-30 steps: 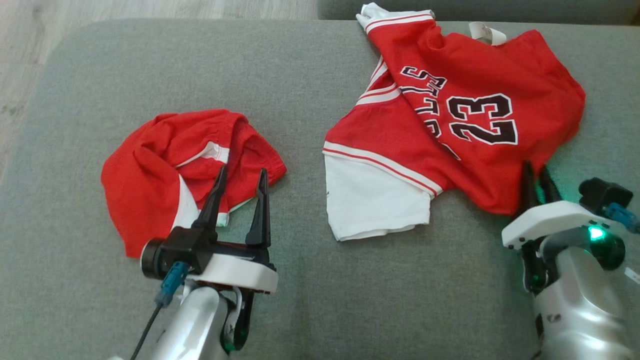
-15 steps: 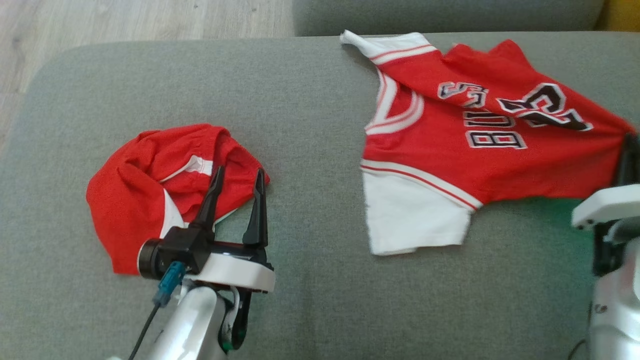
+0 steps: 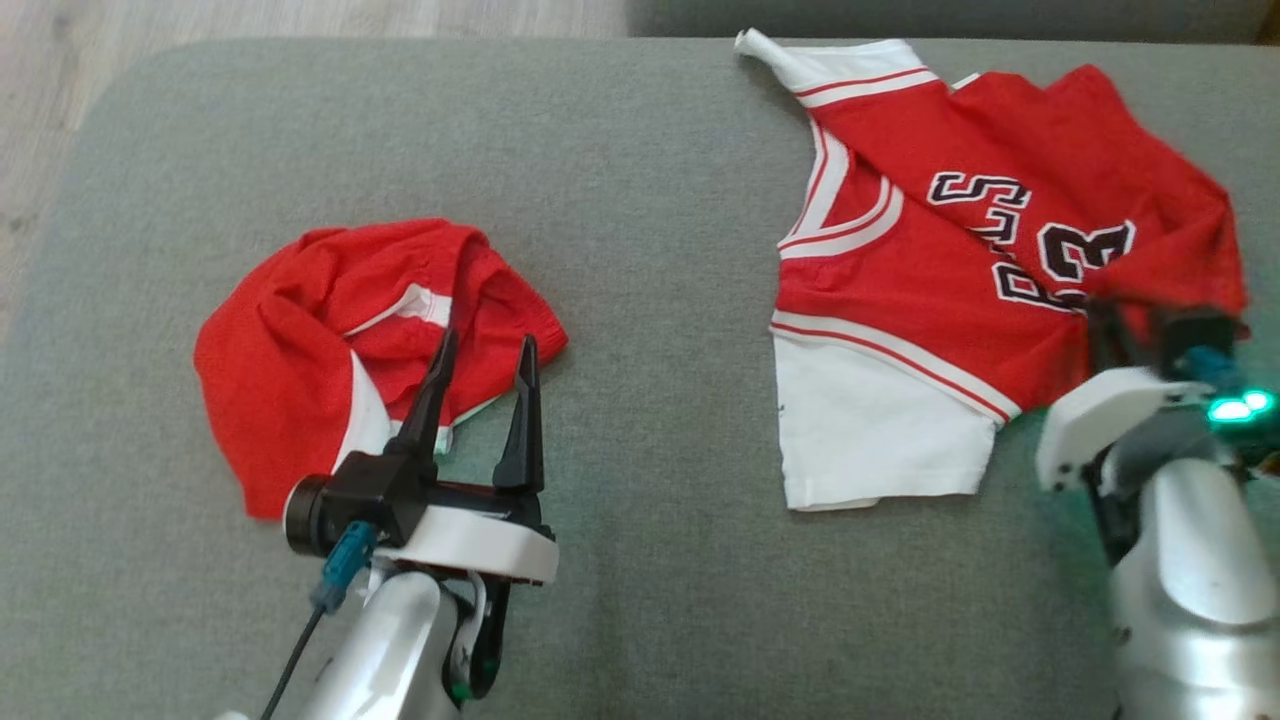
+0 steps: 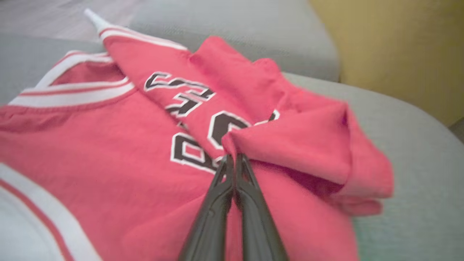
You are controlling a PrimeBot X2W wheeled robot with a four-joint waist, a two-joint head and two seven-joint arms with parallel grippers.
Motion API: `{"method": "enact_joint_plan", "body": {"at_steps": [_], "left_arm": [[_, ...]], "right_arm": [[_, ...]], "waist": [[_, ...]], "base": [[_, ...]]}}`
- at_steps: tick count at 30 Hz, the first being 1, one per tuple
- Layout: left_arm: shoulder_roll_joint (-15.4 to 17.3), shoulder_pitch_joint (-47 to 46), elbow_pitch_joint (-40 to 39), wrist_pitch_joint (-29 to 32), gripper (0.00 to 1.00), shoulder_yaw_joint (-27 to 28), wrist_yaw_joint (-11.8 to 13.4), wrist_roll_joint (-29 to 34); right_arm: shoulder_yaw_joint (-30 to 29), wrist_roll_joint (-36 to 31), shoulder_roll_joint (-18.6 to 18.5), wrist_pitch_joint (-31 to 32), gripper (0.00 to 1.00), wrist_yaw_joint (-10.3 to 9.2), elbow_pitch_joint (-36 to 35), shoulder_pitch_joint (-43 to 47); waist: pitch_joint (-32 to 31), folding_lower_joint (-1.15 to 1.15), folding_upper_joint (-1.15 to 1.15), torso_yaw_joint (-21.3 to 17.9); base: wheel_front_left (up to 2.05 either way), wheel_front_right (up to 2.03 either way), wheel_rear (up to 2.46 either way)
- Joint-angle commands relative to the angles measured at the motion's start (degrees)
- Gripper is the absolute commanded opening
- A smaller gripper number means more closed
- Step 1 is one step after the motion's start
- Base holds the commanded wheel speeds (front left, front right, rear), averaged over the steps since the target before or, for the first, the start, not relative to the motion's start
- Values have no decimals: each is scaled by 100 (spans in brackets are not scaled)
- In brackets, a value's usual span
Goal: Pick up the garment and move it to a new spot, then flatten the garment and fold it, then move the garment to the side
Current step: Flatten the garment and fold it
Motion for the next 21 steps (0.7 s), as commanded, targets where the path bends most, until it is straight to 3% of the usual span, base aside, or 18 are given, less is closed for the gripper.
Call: {"method": "enact_joint_plan", "body": {"at_steps": [1, 3, 4, 5, 14, 21], "left_arm": [[42, -264, -160, -56, 100, 135, 7, -27], [42, -275, -153, -56, 100, 139, 9, -14], [42, -278, -149, -56, 100, 141, 9, -7], [42, -280, -148, -56, 100, 144, 8, -1], [42, -260, -120, -56, 100, 254, 2, 79], [42, -185, -126, -56, 100, 335, -12, 119]], "right_arm": [[219, 40, -13, -49, 0, -4, 43, -224], [308, 9, -13, -102, 0, -4, 339, -317], [326, 6, -13, -152, 78, -4, 472, -367], [343, -34, -13, -192, 100, -4, 590, -410], [611, 502, -13, -1023, 100, -4, 925, -573], [1107, 1423, -13, -1509, 100, -4, 232, -157]], "waist": [[51, 0, 0, 41], [76, 0, 0, 52], [86, 0, 0, 55], [93, 0, 0, 56], [66, 0, 0, -126], [-123, 0, 0, -423]], "base": [[0, 0, 0], [0, 0, 0], [0, 0, 0], [0, 0, 0], [0, 0, 0], [0, 0, 0]]}}
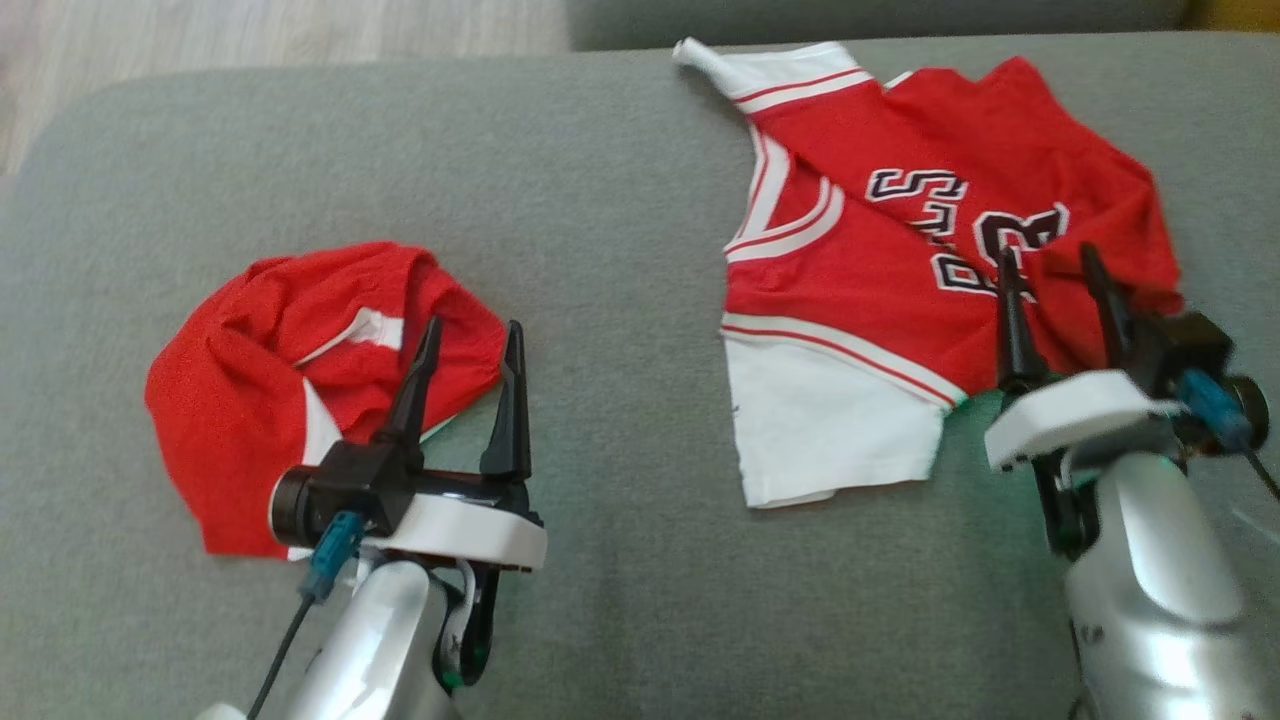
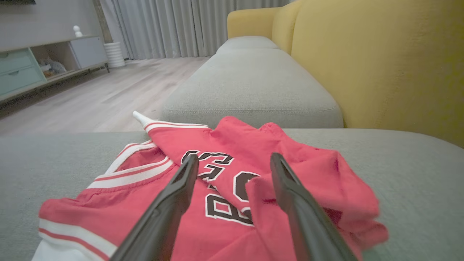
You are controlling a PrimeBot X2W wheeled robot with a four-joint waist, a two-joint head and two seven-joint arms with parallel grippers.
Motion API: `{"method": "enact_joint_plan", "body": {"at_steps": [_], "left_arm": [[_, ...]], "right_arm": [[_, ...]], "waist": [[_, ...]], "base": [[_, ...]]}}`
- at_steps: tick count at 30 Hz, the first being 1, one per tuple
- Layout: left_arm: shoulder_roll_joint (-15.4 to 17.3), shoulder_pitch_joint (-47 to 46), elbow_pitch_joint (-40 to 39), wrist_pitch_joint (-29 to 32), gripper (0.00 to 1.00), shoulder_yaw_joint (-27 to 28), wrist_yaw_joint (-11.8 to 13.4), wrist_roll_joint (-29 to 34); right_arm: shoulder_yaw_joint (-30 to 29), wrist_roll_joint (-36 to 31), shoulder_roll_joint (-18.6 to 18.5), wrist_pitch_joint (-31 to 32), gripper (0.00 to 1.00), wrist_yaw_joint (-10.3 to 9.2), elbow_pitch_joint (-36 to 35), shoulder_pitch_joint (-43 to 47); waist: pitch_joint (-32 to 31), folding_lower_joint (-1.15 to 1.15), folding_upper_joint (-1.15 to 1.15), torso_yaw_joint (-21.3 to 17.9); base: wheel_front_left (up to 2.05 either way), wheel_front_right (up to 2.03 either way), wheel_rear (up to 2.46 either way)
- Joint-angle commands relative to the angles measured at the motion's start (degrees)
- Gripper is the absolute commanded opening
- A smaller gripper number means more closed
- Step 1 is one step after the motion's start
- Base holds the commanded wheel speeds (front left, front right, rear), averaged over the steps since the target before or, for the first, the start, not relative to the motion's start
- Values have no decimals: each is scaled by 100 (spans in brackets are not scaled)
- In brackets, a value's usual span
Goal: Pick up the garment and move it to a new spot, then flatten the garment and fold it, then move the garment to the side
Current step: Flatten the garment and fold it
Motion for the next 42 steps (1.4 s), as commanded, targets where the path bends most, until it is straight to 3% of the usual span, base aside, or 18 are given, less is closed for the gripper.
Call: {"method": "enact_joint_plan", "body": {"at_steps": [1, 10, 18, 21, 24, 35, 42], "left_arm": [[42, -84, -156, -56, 100, 215, -8, 63], [42, 31, -163, -56, 100, 254, -18, 81], [42, 102, -206, -56, 100, 191, -20, 51], [42, 60, -212, -56, 100, 167, -41, 55], [42, 8, -200, -56, 100, 140, -58, 62], [42, -195, -170, -56, 100, 110, -92, 98], [42, -267, -195, -56, 100, 128, -107, 111]], "right_arm": [[176, 113, -7, -82, 100, -4, -267, 71], [436, 827, -7, -145, 100, -4, -1667, 1178], [-127, 799, -7, -92, 100, -4, -1804, 1480], [-967, 486, -7, 243, 100, -4, -1529, 1153], [-1439, 246, -7, 535, 100, -4, -1143, 782], [-2181, -670, -7, 836, 100, -4, 282, -349], [-2548, -1342, -7, 768, 100, -4, 705, -773]], "waist": [[-89, 0, 0, -94], [-339, 0, 0, -319], [-328, 0, 0, -326], [-186, 0, 0, -242], [-54, 0, 0, -154], [353, 0, 0, 122], [529, 0, 0, 203]], "base": [[0, 0, 0], [0, 0, 0], [0, 0, 0], [0, 0, 0], [0, 0, 0], [0, 0, 0], [0, 0, 0]]}}
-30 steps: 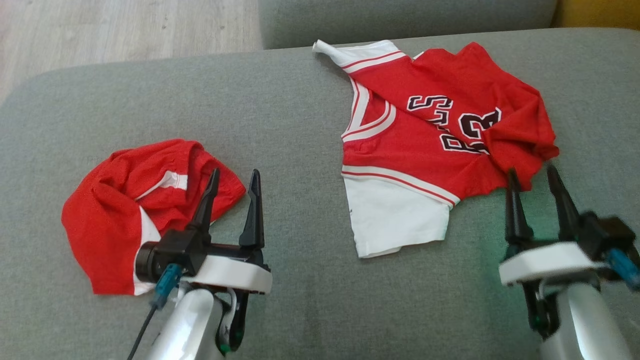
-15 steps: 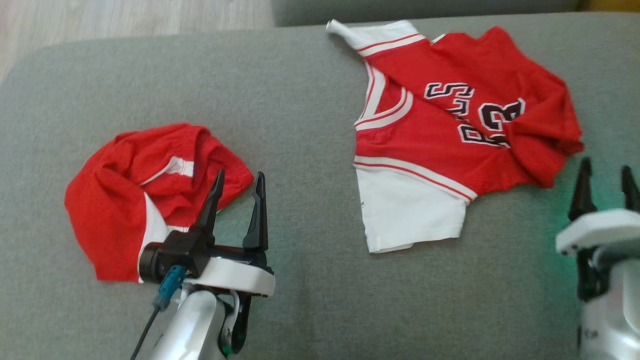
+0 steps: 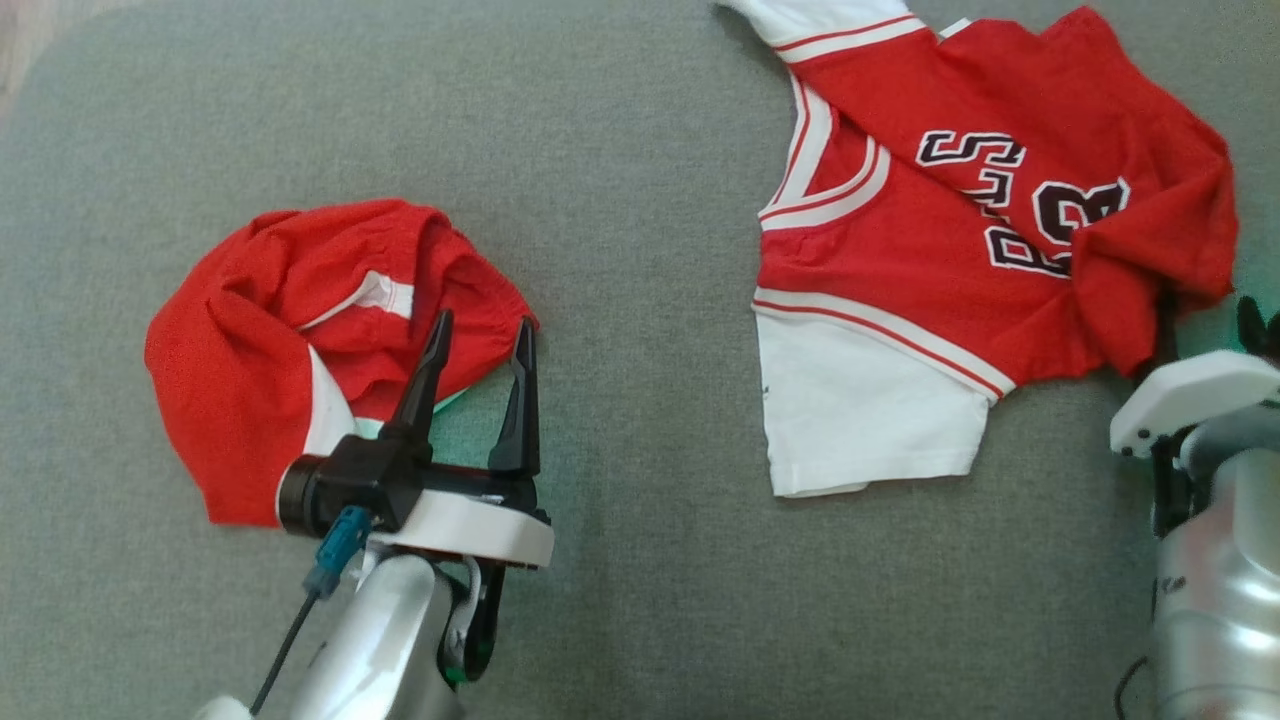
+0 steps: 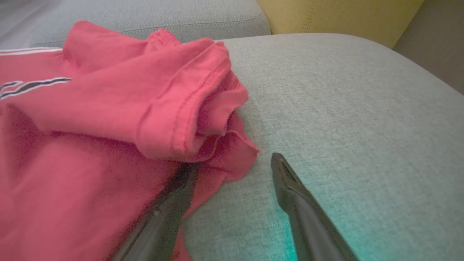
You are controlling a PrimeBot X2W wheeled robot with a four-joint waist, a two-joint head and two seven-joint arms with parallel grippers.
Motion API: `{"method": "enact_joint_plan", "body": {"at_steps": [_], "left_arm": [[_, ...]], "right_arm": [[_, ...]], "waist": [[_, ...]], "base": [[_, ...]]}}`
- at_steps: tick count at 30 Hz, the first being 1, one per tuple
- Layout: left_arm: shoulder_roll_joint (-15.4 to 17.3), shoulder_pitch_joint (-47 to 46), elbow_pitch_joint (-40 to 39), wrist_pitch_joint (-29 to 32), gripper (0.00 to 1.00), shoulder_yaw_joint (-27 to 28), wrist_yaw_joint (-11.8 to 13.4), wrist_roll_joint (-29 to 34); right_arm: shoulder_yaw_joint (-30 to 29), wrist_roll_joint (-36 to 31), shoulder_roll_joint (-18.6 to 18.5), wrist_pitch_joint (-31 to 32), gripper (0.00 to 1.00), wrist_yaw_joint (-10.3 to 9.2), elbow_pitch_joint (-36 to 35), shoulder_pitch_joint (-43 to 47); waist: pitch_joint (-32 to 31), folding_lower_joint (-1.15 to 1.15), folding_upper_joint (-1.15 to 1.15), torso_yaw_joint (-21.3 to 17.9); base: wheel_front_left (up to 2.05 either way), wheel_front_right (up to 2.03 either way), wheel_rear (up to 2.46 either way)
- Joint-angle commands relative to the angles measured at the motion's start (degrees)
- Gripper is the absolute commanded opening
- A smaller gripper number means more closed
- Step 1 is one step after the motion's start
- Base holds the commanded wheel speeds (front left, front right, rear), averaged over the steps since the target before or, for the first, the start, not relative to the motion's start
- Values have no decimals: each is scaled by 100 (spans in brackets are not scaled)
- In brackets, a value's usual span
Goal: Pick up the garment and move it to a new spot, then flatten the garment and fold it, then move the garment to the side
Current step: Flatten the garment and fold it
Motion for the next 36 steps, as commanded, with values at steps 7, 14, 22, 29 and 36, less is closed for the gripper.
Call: {"method": "enact_joint_plan", "body": {"at_steps": [7, 14, 22, 29, 36], "left_arm": [[42, -267, -176, -56, 100, 187, -3, 61], [42, -231, -144, -56, 100, 205, 35, 10], [42, -216, -164, -56, 100, 164, 53, -51], [42, -232, -141, -56, 100, 122, 65, -95], [42, -169, -120, -56, 100, 159, 72, -86]], "right_arm": [[-241, -750, -28, -63, 0, -4, 41, -457], [-658, -1208, -137, -27, 0, -4, -194, -394], [-1110, -1600, -757, 557, 0, -4, -617, -164], [-1564, -2033, -847, 692, 100, -4, -1118, -178], [-1350, -2089, -269, -43, 100, -4, -1683, -319]], "waist": [[127, -1, 0, 31], [-22, -1, 0, -145], [-172, -1, 0, -342], [-240, -1, 0, -341], [-460, -1, 0, -330]], "base": [[0, 0, 0], [0, 0, 0], [0, 0, 0], [0, 0, 0], [0, 0, 0]]}}
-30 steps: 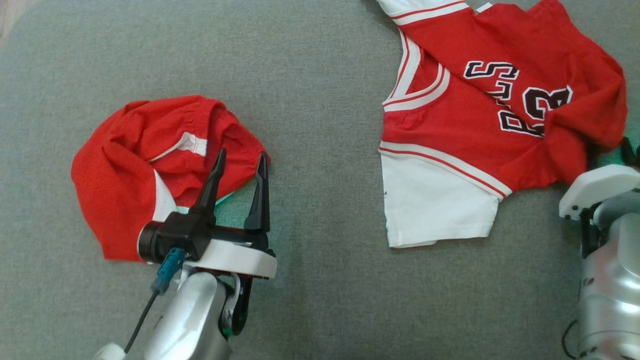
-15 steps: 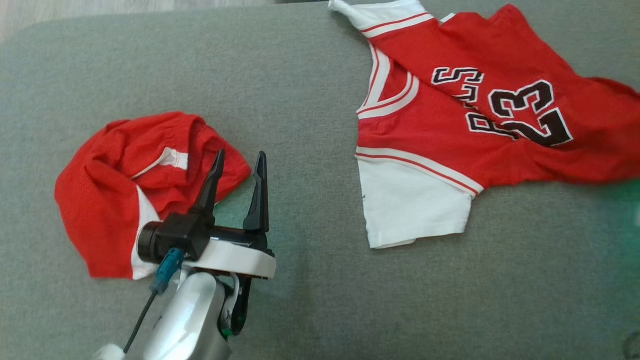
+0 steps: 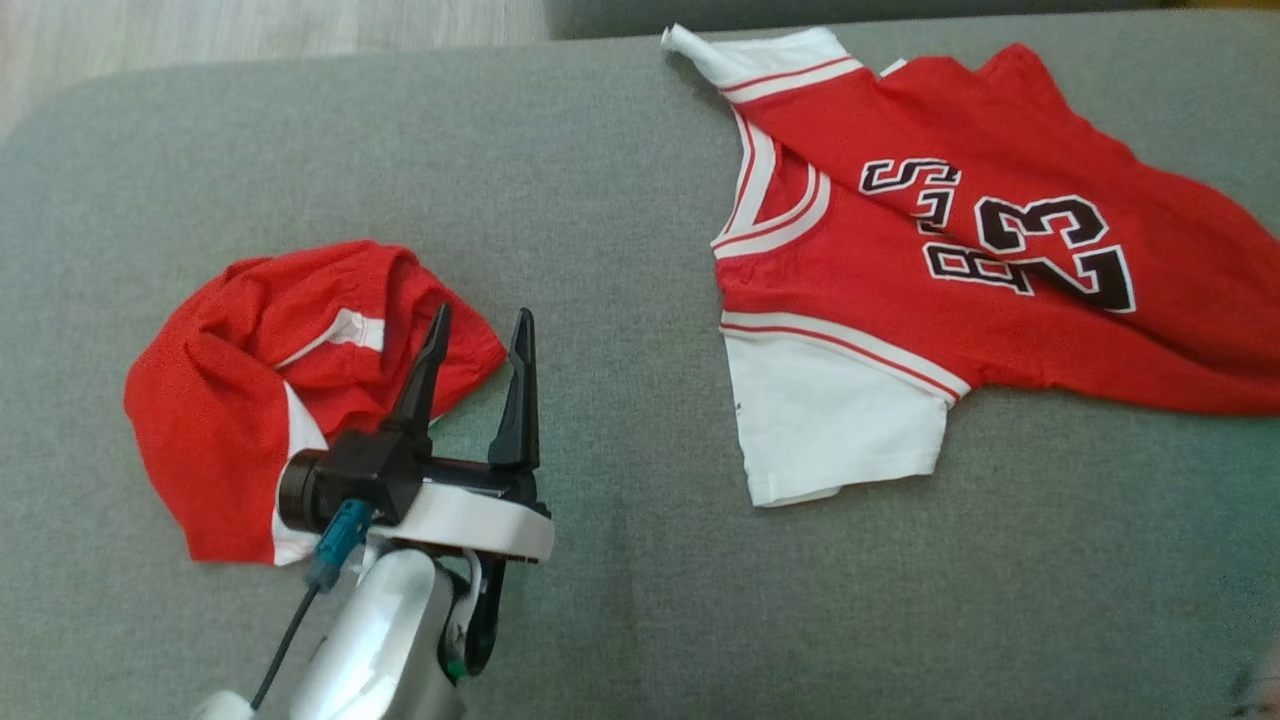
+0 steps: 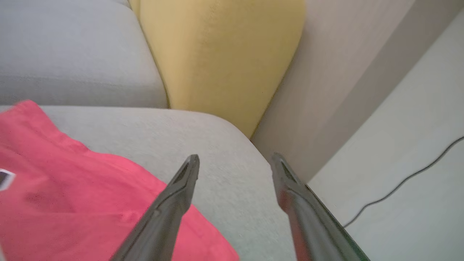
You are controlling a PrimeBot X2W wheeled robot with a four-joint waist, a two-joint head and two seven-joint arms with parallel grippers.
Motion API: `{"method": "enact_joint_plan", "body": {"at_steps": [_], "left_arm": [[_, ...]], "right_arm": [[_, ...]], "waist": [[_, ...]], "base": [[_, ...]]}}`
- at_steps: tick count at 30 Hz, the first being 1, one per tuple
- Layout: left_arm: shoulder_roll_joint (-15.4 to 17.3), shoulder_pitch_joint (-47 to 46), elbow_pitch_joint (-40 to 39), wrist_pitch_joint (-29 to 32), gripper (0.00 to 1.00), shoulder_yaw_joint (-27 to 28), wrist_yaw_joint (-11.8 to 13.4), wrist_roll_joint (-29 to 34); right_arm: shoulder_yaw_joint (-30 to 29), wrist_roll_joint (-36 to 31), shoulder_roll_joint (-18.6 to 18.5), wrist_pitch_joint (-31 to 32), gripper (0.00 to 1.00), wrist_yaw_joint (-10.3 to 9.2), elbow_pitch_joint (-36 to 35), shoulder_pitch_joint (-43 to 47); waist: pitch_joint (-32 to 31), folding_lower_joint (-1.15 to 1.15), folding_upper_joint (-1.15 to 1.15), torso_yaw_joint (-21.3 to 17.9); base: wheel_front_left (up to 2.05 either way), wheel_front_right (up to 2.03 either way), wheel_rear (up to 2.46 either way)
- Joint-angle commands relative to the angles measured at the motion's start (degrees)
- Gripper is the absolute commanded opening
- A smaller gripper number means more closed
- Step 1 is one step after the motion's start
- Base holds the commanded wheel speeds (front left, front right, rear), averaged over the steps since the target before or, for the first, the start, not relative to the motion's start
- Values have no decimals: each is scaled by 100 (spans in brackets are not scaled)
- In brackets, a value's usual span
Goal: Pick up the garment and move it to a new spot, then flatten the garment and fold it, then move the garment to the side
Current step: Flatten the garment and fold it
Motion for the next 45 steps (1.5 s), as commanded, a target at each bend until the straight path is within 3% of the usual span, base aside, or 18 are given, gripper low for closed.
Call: {"method": "enact_joint_plan", "body": {"at_steps": [1, 6, 14, 20, 28, 35, 45], "left_arm": [[42, -58, -141, -56, 100, 194, 24, -27], [42, 40, -108, -56, 100, 213, 29, -30], [42, 169, -103, -56, 100, 192, 42, -46], [42, 217, -129, -56, 100, 154, 64, -69], [42, 155, -166, -56, 100, 86, 69, -115], [42, 26, -159, -56, 100, -75, 89, -233], [42, -50, -136, -56, 100, -181, 113, -278]], "right_arm": [[368, 142, 131, -370, 100, -4, -276, -243], [1255, 775, 277, -867, 100, -4, -247, -98], [3969, 3183, 288, -1039, 100, -4, -272, 882], [5185, 3719, 289, -700, 100, -4, -601, 1415], [5764, 3664, 289, -165, 100, -4, -723, 1341], [6398, 3725, 289, 504, 100, -4, -11, 889], [6021, 3319, 289, 551, 100, -4, 1040, 382]], "waist": [[-128, 0, 0, -2], [-351, 0, 0, -10], [-626, 0, 0, 99], [-628, 0, 0, 242], [-421, 0, 0, 525], [-128, 0, 0, 884], [20, 0, 0, 1162]], "base": [[0, 0, 0], [0, 0, 0], [0, 0, 0], [0, 0, 0], [0, 0, 0], [0, 0, 0], [0, 0, 0]]}}
